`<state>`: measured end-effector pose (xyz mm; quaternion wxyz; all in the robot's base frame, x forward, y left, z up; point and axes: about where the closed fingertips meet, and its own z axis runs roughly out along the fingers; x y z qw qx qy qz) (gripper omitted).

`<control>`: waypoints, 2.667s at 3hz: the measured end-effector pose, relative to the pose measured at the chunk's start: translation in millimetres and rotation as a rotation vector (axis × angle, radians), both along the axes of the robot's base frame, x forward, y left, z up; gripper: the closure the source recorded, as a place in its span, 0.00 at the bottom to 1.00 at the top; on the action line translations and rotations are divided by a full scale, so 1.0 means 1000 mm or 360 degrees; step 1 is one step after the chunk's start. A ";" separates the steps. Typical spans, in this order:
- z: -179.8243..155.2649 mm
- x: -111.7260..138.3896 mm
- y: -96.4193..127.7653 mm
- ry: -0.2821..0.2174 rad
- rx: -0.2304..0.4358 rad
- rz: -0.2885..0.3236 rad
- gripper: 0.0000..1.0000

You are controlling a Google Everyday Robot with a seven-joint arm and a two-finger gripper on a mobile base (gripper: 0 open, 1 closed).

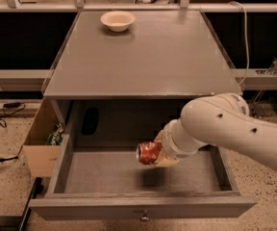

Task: Place coke can into top drawer

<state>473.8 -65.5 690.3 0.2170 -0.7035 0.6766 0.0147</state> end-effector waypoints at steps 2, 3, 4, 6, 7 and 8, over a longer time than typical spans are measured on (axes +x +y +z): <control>-0.047 0.025 -0.004 -0.0020 -0.0063 0.0013 1.00; -0.057 0.033 -0.002 -0.0024 -0.0088 0.0029 1.00; -0.063 0.037 -0.001 -0.0024 -0.0112 0.0039 1.00; -0.071 0.039 0.000 -0.0015 -0.0144 0.0050 0.83; -0.071 0.039 0.000 -0.0015 -0.0144 0.0050 0.61; -0.071 0.039 0.000 -0.0015 -0.0144 0.0050 0.37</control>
Offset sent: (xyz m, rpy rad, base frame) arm 0.0258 -0.0079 -0.0556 -0.0386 -0.0107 0.0023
